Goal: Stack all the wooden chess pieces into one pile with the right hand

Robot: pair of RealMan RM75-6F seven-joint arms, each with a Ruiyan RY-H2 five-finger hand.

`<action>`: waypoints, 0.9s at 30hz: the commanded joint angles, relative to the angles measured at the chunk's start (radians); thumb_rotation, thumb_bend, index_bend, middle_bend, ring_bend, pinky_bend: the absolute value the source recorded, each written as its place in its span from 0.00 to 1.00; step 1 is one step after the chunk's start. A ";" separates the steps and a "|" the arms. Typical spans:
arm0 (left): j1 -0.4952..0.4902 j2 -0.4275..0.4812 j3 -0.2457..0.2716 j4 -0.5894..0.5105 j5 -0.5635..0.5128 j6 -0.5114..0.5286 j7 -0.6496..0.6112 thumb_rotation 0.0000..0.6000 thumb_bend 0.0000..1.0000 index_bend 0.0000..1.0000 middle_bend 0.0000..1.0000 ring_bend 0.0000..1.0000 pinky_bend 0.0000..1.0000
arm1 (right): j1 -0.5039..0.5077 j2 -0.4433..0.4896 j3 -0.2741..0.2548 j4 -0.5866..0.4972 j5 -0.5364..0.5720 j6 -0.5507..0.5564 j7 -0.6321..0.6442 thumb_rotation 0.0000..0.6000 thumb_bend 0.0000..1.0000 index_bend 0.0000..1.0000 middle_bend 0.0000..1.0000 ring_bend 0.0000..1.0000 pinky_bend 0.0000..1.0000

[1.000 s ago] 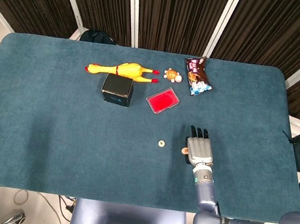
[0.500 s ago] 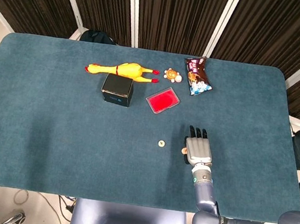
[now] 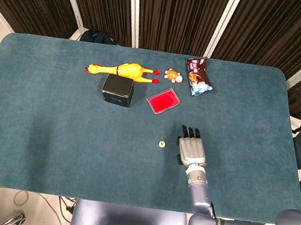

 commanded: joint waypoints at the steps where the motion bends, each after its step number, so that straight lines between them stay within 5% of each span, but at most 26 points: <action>1: 0.000 0.001 0.000 -0.001 0.000 -0.001 0.000 1.00 0.01 0.05 0.01 0.00 0.15 | 0.012 -0.019 0.011 0.002 0.005 0.006 -0.006 1.00 0.42 0.41 0.00 0.00 0.00; 27: -0.002 0.001 -0.004 -0.008 -0.012 -0.005 -0.002 1.00 0.01 0.05 0.01 0.00 0.15 | 0.116 -0.238 0.096 0.259 0.080 -0.007 -0.061 1.00 0.42 0.36 0.00 0.00 0.00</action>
